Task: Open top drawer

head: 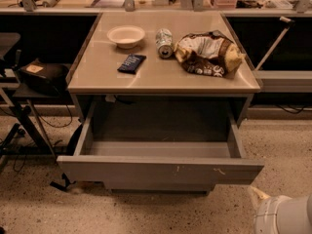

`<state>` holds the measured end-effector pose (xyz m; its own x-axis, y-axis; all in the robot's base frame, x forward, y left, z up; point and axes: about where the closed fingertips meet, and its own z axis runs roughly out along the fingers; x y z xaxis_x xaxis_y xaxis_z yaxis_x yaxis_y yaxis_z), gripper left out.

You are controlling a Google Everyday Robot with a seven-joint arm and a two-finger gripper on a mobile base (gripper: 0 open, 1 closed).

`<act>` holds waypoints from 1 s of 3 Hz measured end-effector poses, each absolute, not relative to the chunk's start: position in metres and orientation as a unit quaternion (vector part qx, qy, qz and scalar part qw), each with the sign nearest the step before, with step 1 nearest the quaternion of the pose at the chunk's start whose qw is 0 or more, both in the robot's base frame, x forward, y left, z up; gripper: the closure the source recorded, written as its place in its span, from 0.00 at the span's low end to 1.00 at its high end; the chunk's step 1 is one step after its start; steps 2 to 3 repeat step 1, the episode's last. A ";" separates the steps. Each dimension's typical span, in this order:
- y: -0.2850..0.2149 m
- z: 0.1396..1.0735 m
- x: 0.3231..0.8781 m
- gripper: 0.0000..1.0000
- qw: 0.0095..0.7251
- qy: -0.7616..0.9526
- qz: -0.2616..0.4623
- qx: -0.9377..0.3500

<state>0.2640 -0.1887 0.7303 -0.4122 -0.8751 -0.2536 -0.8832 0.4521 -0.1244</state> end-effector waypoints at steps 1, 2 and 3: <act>-0.189 0.730 0.264 0.00 0.142 0.840 0.014 -0.523; -0.189 0.730 0.264 0.00 0.142 0.840 0.014 -0.523; -0.189 0.730 0.264 0.00 0.142 0.840 0.014 -0.523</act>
Offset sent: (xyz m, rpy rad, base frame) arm 0.0000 0.0000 0.0000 0.0000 0.0000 0.0000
